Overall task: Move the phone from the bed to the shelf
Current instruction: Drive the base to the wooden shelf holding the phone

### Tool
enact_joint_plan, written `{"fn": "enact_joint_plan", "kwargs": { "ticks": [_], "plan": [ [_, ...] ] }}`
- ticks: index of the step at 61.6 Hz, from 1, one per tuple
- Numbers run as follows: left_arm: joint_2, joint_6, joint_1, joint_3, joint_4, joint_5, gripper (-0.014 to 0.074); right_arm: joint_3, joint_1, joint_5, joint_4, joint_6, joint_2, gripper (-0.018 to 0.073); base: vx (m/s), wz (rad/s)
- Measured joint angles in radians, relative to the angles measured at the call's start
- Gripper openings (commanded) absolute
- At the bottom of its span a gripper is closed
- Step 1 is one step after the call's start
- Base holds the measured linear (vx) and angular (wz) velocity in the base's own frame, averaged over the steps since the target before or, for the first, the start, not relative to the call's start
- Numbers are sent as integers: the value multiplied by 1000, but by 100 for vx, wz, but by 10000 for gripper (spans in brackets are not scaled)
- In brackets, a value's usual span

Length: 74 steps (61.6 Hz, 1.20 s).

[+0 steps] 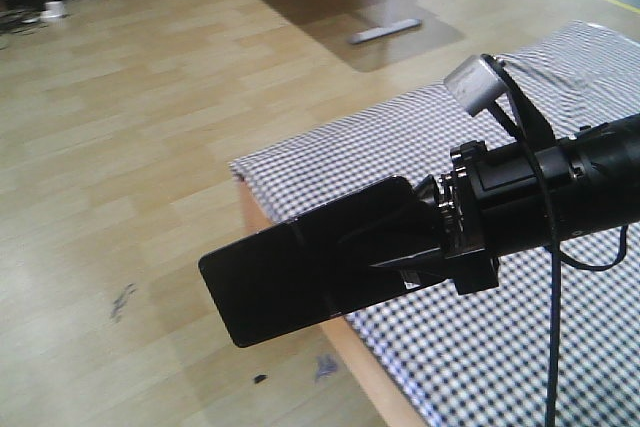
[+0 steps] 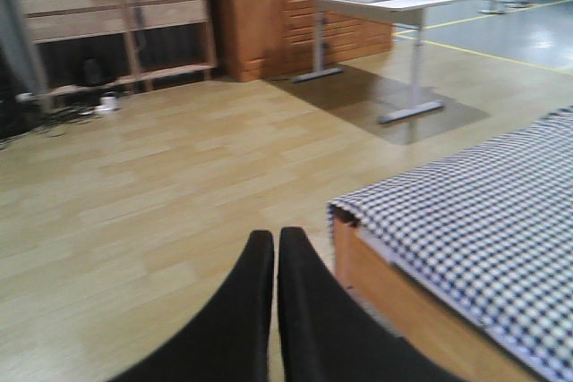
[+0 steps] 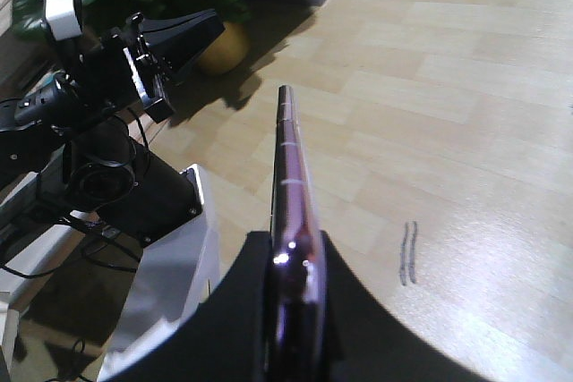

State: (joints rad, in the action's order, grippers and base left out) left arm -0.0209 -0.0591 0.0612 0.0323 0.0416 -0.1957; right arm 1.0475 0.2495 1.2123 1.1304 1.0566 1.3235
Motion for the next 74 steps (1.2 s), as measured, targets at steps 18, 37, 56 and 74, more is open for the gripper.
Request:
{"fn": "enact_joint_plan", "kwargs": {
  "ticks": [18,37,56,74],
  "plan": [
    [0,0,0,0,0,0,1,0,0,0,0,0,0,-2,-3,64],
    [0,0,0,0,0,0,1,0,0,0,1,0,0,-2,0,53],
    [0,0,0,0,0,0,1,0,0,0,1,0,0,-2,4,35],
    [0,0,0,0,0,0,1,0,0,0,1,0,0,-2,7,21]
  ]
}}
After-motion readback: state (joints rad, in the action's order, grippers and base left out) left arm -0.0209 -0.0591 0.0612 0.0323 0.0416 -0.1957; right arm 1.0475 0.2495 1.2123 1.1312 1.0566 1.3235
